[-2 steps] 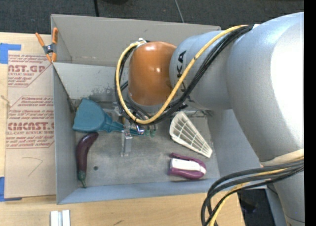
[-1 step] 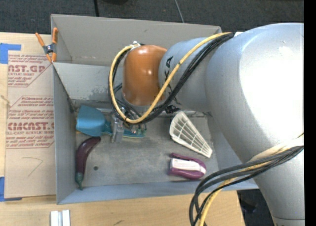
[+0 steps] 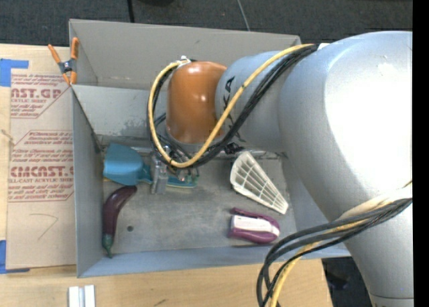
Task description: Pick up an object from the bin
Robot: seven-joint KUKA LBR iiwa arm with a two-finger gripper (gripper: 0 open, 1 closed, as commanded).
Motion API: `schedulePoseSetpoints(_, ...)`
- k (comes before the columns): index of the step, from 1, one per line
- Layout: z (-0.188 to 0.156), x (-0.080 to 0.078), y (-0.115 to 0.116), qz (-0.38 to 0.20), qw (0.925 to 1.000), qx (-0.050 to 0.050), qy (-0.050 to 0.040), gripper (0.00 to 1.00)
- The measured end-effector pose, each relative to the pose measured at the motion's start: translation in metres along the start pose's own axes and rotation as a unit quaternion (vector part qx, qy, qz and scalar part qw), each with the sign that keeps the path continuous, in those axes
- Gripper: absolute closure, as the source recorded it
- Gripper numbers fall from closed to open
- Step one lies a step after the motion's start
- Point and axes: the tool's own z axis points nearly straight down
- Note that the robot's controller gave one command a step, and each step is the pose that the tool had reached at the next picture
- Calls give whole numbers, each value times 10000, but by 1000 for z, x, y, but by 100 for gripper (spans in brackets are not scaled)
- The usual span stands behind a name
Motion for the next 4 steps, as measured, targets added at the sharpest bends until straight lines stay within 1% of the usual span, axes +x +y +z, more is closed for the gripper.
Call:
schedulePoseSetpoints(1, -64, -8, 15, -74, 10000, -16, -48, 0)
schedulePoseSetpoints(2, -60, -6, 14, -69, 10000, -9, -14, 0)
schedulePoseSetpoints(3, -14, 3, -1, -296, 9995, -18, -68, 0)
schedulePoseSetpoints(4, 2, 6, 1, -1261, 9920, -16, -25, 100)
